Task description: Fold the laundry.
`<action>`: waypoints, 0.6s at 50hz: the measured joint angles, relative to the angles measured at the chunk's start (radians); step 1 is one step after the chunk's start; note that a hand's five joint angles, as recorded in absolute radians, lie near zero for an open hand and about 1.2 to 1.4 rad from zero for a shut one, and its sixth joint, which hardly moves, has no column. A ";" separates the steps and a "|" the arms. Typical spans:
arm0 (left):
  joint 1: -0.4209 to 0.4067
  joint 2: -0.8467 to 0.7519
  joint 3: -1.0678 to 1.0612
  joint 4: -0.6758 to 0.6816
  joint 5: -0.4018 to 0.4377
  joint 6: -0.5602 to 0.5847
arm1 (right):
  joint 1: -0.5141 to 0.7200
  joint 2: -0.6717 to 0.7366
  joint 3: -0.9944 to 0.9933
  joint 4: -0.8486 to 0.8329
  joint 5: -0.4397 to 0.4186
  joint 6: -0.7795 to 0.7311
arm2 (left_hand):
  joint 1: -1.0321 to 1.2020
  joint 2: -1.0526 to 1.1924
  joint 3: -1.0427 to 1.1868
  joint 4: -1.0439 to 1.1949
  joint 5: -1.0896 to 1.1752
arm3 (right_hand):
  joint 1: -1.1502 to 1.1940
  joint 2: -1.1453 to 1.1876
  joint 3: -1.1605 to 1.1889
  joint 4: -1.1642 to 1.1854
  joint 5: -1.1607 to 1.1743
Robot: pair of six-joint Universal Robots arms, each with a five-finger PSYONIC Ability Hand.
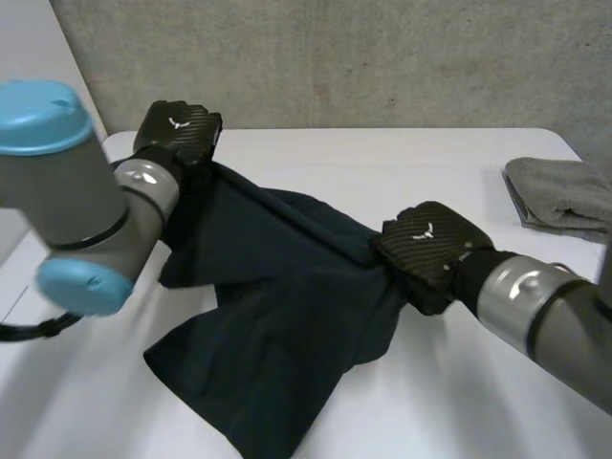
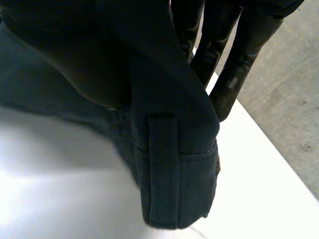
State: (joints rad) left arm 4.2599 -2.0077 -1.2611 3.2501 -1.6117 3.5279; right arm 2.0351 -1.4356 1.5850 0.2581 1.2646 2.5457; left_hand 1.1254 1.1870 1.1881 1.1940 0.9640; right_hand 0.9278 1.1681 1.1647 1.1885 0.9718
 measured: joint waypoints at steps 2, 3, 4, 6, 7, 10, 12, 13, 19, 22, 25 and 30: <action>0.005 -0.083 0.073 0.028 -0.025 0.004 | 0.016 0.055 -0.030 -0.034 0.006 0.072 | -0.013 -0.025 -0.026 -0.020 -0.010 | 0.000 0.000 0.002 0.000 0.004; 0.005 -0.083 0.073 0.028 -0.025 0.004 | 0.016 0.055 -0.030 -0.034 0.006 0.072 | -0.013 -0.025 -0.026 -0.020 -0.010 | 0.000 0.000 0.002 0.000 0.004; 0.009 -0.157 0.136 0.046 -0.053 0.013 | 0.025 0.082 -0.045 -0.048 0.010 0.107 | -0.048 -0.079 -0.080 -0.075 -0.040 | 0.000 0.000 0.002 0.000 0.004; 0.009 -0.197 0.168 0.050 -0.068 0.023 | 0.060 0.164 -0.098 -0.074 0.030 0.205 | -0.348 -0.369 -0.346 -0.355 -0.290 | 0.000 0.000 0.009 0.000 0.005; 0.007 -0.229 0.191 0.048 -0.081 0.036 | 0.081 0.208 -0.130 -0.082 0.047 0.250 | -0.701 -0.681 -0.674 -0.670 -0.604 | 0.011 0.000 0.010 0.000 0.005; -0.008 -0.257 0.197 0.015 -0.103 0.063 | 0.132 0.316 -0.215 -0.088 0.115 0.334 | -0.894 -0.939 -0.938 -0.949 -0.894 | 0.024 0.000 0.011 0.000 0.005; -0.008 -0.257 0.197 0.015 -0.103 0.063 | 0.132 0.316 -0.215 -0.088 0.115 0.334 | -0.894 -0.939 -0.938 -0.949 -0.894 | 0.024 0.000 0.011 0.000 0.005; -0.021 -0.229 0.169 -0.018 -0.114 0.070 | 0.159 0.376 -0.269 -0.088 0.167 0.366 | -0.894 -0.952 -0.949 -0.962 -0.908 | 0.024 0.000 0.011 0.000 0.005; -0.047 -0.014 -0.020 -0.070 -0.156 0.023 | 0.190 0.440 -0.350 -0.089 0.245 0.413 | -0.894 -0.952 -0.949 -0.962 -0.908 | 0.024 0.000 0.011 0.000 0.005; -0.055 0.103 -0.122 -0.080 -0.172 -0.023 | 0.193 0.446 -0.370 -0.091 0.257 0.437 | -0.894 -0.952 -0.949 -0.962 -0.908 | 0.024 0.000 0.011 0.000 0.005; -0.068 0.204 -0.214 -0.097 -0.179 -0.082 | 0.194 0.448 -0.379 -0.092 0.261 0.452 | -0.894 -0.952 -0.949 -0.962 -0.908 | 0.024 0.000 0.011 0.000 0.005; -0.111 0.346 -0.369 -0.162 -0.180 -0.202 | 0.194 0.481 -0.422 -0.092 0.292 0.487 | -0.893 -0.952 -0.949 -0.962 -0.907 | 0.024 0.000 0.011 0.000 0.005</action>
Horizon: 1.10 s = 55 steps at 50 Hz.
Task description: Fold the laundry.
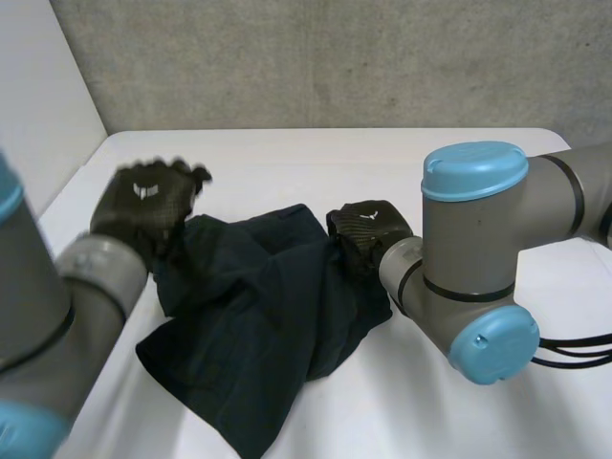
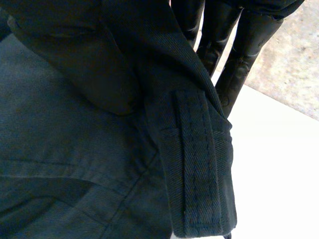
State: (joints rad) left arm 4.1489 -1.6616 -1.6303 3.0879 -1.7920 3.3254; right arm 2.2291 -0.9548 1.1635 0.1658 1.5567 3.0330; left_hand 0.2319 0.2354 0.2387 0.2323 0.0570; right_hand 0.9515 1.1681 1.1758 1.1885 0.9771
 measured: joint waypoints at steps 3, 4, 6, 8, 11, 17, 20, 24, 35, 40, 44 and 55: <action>-0.035 0.050 -0.071 -0.048 0.003 -0.060 | 0.001 0.027 -0.025 0.002 0.026 0.007 | 0.003 0.002 0.002 0.002 0.003 | 0.000 0.000 0.000 0.000 0.000; -0.041 0.054 -0.080 -0.053 0.003 -0.067 | 0.001 0.031 -0.029 0.002 0.030 0.008 | 0.003 0.002 0.002 0.002 0.003 | 0.000 0.000 0.000 0.000 0.000; -0.077 0.064 -0.121 -0.088 0.005 -0.105 | 0.002 0.052 -0.045 0.003 0.045 0.016 | 0.003 0.002 0.002 0.002 0.003 | 0.000 0.000 0.000 0.000 0.000; -0.106 0.065 -0.146 -0.110 0.006 -0.131 | 0.003 0.070 -0.058 0.004 0.055 0.025 | 0.003 0.002 0.002 0.002 0.003 | 0.000 0.000 0.000 0.000 0.000; -0.144 0.055 -0.176 -0.139 0.006 -0.168 | 0.004 0.090 -0.071 0.005 0.064 0.042 | 0.003 0.002 0.002 0.002 0.003 | 0.000 0.000 0.000 0.000 0.000; -0.179 -0.004 -0.195 -0.157 0.003 -0.211 | 0.004 0.105 -0.083 0.007 0.067 0.069 | 0.003 0.002 0.002 0.002 0.003 | 0.000 0.000 0.000 0.000 0.000; -0.186 -0.042 -0.193 -0.154 0.003 -0.219 | 0.004 0.103 -0.084 0.008 0.066 0.075 | 0.003 0.002 0.002 0.002 0.003 | 0.000 0.000 0.000 0.000 0.000; -0.196 -0.086 -0.185 -0.145 0.003 -0.221 | 0.004 0.098 -0.083 0.009 0.065 0.082 | 0.003 0.002 0.001 0.002 0.003 | 0.000 0.000 0.000 0.000 0.000; -0.227 -0.224 -0.123 -0.093 -0.016 -0.219 | 0.000 0.085 -0.073 0.013 0.065 0.094 | 0.017 0.015 0.013 0.015 0.018 | 0.000 0.000 0.000 0.000 0.000; -0.229 -0.277 -0.090 -0.059 -0.058 -0.218 | -0.004 0.070 -0.054 0.014 0.064 0.093 | 0.433 0.381 0.376 0.386 0.382 | 0.000 0.000 0.000 0.000 0.000; -0.231 -0.310 -0.060 -0.038 -0.088 -0.214 | -0.006 0.043 -0.034 0.017 0.062 0.088 | 0.896 0.901 0.891 0.911 0.898 | 0.009 0.000 0.000 0.000 0.000; -0.210 -0.218 0.064 -0.074 -0.108 -0.180 | -0.033 -0.141 -0.010 0.178 0.024 -0.192 | 0.896 0.956 0.947 0.961 0.917 | 0.009 0.000 0.000 0.000 0.000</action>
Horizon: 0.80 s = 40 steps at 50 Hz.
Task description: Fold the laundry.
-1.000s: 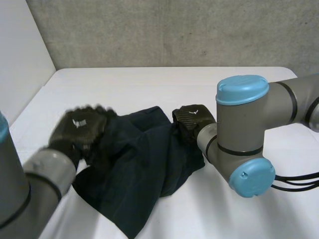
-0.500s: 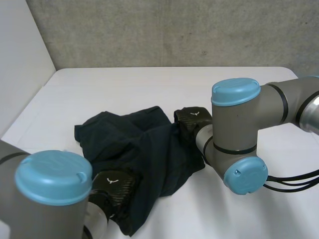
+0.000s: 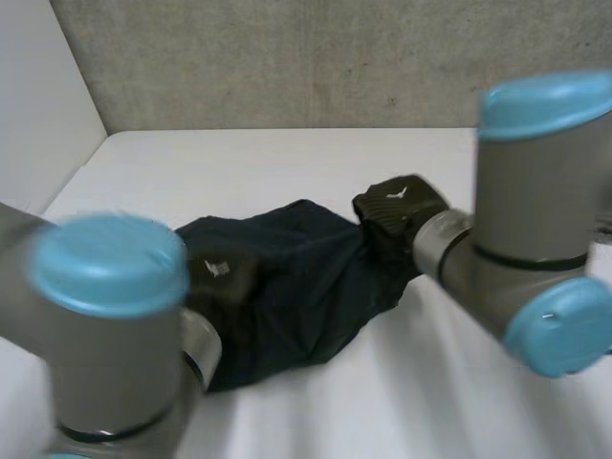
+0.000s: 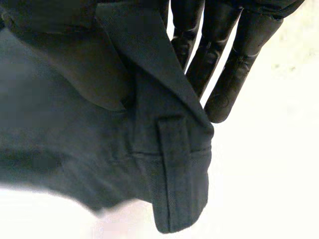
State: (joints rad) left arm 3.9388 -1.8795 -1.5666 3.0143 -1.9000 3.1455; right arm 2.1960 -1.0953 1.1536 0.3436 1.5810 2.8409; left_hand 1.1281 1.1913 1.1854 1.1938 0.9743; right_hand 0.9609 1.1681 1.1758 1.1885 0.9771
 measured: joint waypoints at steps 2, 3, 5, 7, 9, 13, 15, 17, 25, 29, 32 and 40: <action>0.027 0.075 0.023 -0.014 0.005 0.031 | -0.018 -0.064 -0.003 0.060 -0.002 -0.156 | 0.000 0.000 0.000 0.000 0.000 | 0.000 0.000 0.000 0.000 0.000; 0.041 0.110 0.033 -0.017 0.009 0.050 | -0.020 -0.075 -0.004 0.068 -0.002 -0.178 | 0.000 0.000 0.000 0.000 0.000 | 0.000 0.000 0.000 0.000 0.000; 0.081 0.191 0.054 -0.023 0.028 0.104 | -0.036 -0.161 -0.016 0.121 0.001 -0.336 | 0.000 0.000 0.001 0.000 0.000 | 0.006 0.000 0.000 0.000 0.000; 0.110 0.244 0.067 -0.024 0.049 0.143 | -0.042 -0.206 -0.026 0.153 0.002 -0.403 | 0.000 0.000 0.001 0.000 0.000 | 0.006 0.000 0.000 0.000 0.000; 0.144 0.294 0.077 -0.025 0.082 0.183 | -0.048 -0.255 -0.042 0.202 0.000 -0.472 | 0.000 0.001 0.001 0.000 0.000 | 0.006 0.000 0.000 0.000 0.000; 0.191 0.330 0.087 -0.027 0.132 0.218 | -0.056 -0.297 -0.066 0.289 -0.018 -0.538 | 0.000 0.001 0.001 0.000 0.000 | 0.006 0.000 0.000 0.000 0.000; 0.210 0.319 0.088 -0.027 0.148 0.223 | -0.059 -0.298 -0.074 0.325 -0.041 -0.560 | 0.000 0.001 0.001 0.000 0.000 | 0.006 0.000 0.000 0.000 0.000; 0.224 0.283 0.092 -0.027 0.159 0.225 | -0.060 -0.278 -0.078 0.350 -0.071 -0.580 | 0.000 0.002 0.002 0.000 0.000 | 0.006 0.000 0.000 0.000 0.000; 0.236 0.048 0.185 -0.021 0.166 0.225 | -0.061 -0.097 -0.116 0.368 -0.135 -0.629 | 0.000 0.002 0.002 0.004 0.009 | 0.006 0.000 -0.001 -0.003 0.005; 0.235 -0.109 0.293 -0.021 0.162 0.226 | -0.064 0.028 -0.170 0.347 -0.140 -0.637 | 0.000 0.002 0.002 0.004 0.016 | -0.041 -0.116 -0.117 -0.130 -0.082; 0.235 -0.187 0.354 -0.023 0.159 0.226 | -0.069 0.091 -0.198 0.296 -0.137 -0.633 | 0.000 0.002 0.002 0.004 0.018 | -0.155 -0.232 -0.241 -0.244 -0.188; 0.238 -0.252 0.397 -0.023 0.154 0.219 | -0.076 0.162 -0.203 0.137 -0.123 -0.583 | -0.395 -0.414 -0.384 -0.397 -0.350 | -0.524 -0.665 -0.669 -0.682 -0.643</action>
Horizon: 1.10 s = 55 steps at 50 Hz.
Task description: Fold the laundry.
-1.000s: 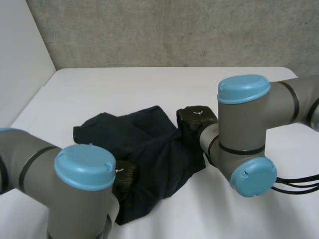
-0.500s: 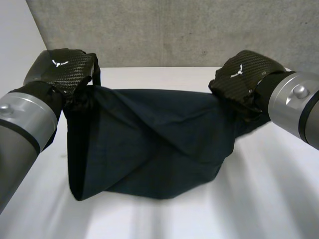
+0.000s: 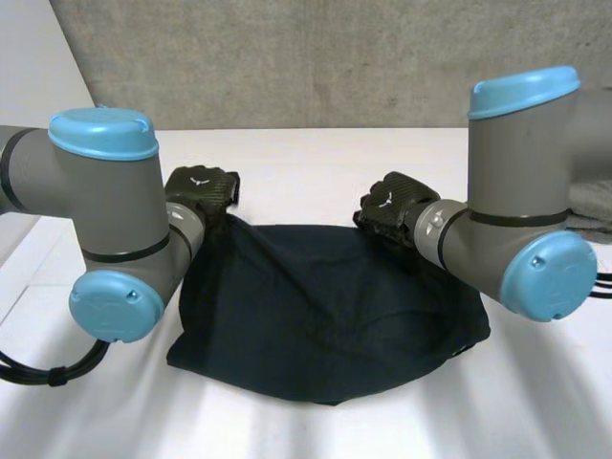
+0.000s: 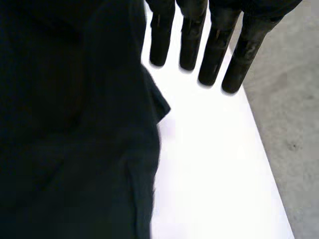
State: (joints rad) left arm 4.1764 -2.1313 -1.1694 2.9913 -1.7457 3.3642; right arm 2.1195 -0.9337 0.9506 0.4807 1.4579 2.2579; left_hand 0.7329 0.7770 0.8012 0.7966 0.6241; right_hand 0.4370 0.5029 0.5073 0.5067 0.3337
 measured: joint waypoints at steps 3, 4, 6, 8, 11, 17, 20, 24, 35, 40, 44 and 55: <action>0.000 0.006 -0.021 -0.003 -0.001 -0.002 | -0.015 -0.001 0.021 -0.064 0.012 0.122 | -0.470 -0.487 -0.502 -0.509 -0.512 | -0.169 -0.192 -0.205 -0.206 -0.213; 0.000 0.012 -0.032 -0.004 -0.001 -0.002 | -0.020 -0.008 0.027 -0.070 0.013 0.155 | -0.470 -0.500 -0.523 -0.526 -0.531 | -0.198 -0.225 -0.244 -0.238 -0.245; 0.000 0.030 -0.056 -0.004 0.000 -0.001 | -0.030 -0.023 0.039 -0.075 0.012 0.208 | -0.470 -0.507 -0.533 -0.532 -0.538 | -0.214 -0.246 -0.267 -0.255 -0.261; -0.001 0.056 -0.086 -0.004 0.002 0.000 | -0.046 -0.052 0.059 -0.078 0.008 0.271 | -0.470 -0.507 -0.533 -0.532 -0.538 | -0.223 -0.261 -0.278 -0.263 -0.268; -0.001 0.135 -0.160 0.004 0.009 0.003 | -0.090 -0.131 0.111 -0.078 -0.010 0.359 | -0.470 -0.507 -0.533 -0.532 -0.539 | -0.225 -0.273 -0.281 -0.264 -0.274; -0.004 0.296 -0.304 0.027 0.055 0.007 | -0.190 -0.308 0.250 -0.072 -0.080 0.430 | -0.470 -0.507 -0.533 -0.532 -0.538 | -0.225 -0.273 -0.281 -0.264 -0.274; -0.003 0.361 -0.376 0.035 0.109 0.009 | -0.233 -0.381 0.335 -0.071 -0.118 0.433 | -0.467 -0.505 -0.531 -0.530 -0.535 | -0.225 -0.272 -0.280 -0.264 -0.273; 0.001 0.407 -0.472 0.042 0.196 0.019 | -0.297 -0.475 0.494 -0.076 -0.165 0.423 | -0.440 -0.484 -0.510 -0.503 -0.503 | -0.222 -0.270 -0.270 -0.262 -0.266; 0.020 0.290 -0.568 0.139 0.253 0.147 | -0.377 -0.555 0.870 -0.249 -0.241 0.367 | -0.358 -0.407 -0.431 -0.425 -0.423 | -0.168 -0.194 -0.188 -0.189 -0.192; 0.032 0.217 -0.544 0.196 0.243 0.171 | -0.378 -0.542 0.986 -0.393 -0.260 0.357 | -0.306 -0.357 -0.382 -0.377 -0.375 | -0.112 -0.135 -0.127 -0.129 -0.138; 0.034 0.174 -0.514 0.217 0.225 0.172 | -0.375 -0.518 1.013 -0.466 -0.263 0.358 | -0.260 -0.314 -0.337 -0.330 -0.330 | -0.052 -0.063 -0.061 -0.064 -0.078; 0.032 0.115 -0.471 0.210 0.198 0.170 | -0.369 -0.450 1.007 -0.533 -0.262 0.359 | 0.148 0.149 0.119 0.126 0.112 | 0.215 0.291 0.291 0.283 0.261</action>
State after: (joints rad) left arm 4.2083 -2.0164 -1.6400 3.2011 -1.5472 3.5338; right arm 1.7509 -1.3834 1.9575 -0.0521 1.1954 2.6174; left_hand 0.8809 0.9258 0.9202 0.9230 0.7365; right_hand 0.6516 0.7936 0.7983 0.7898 0.5944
